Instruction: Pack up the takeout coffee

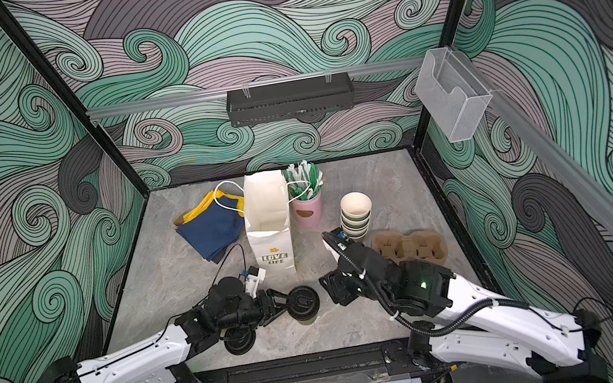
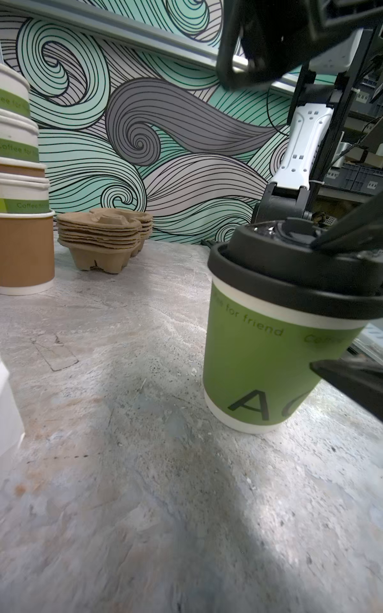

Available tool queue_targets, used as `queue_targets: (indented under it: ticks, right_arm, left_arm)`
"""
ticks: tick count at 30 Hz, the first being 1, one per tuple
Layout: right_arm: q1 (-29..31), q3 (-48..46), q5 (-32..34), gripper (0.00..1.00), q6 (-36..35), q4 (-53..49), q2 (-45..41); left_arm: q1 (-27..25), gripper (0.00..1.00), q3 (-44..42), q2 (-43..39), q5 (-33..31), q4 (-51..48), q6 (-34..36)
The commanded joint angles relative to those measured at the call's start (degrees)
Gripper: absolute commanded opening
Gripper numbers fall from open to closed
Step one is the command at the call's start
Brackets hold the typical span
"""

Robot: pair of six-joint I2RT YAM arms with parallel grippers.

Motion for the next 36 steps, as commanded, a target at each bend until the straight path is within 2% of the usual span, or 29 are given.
queue_targets:
  ticks: [1, 6, 13, 24, 36]
  right_arm:
    - [-0.01, -4.58, -4.73, 0.58, 17.09, 2.5, 1.79]
    - [0.04, -7.03, -13.15, 0.53, 15.91, 3.95, 5.46]
    - [0.04, -7.29, -15.57, 0.46, 12.91, 5.37, 9.56]
    - [-0.31, -8.25, -13.88, 0.36, 12.76, 6.86, 12.76]
    - [-0.91, -9.14, -12.53, 0.33, 14.54, 1.06, 18.45]
  left_arm:
    - [-0.52, 0.49, 1.28, 0.73, 0.22, -5.3, 1.61]
    - [-0.53, 0.48, 2.33, 1.42, 0.91, -6.65, 2.53]
    - [-0.84, 0.46, 2.35, 1.4, 0.66, -7.23, 2.34]
    - [-1.01, 0.44, 2.41, 2.2, 0.13, -7.97, 2.71]
    - [-1.01, 0.41, 2.76, 3.71, 0.13, -10.95, 3.94]
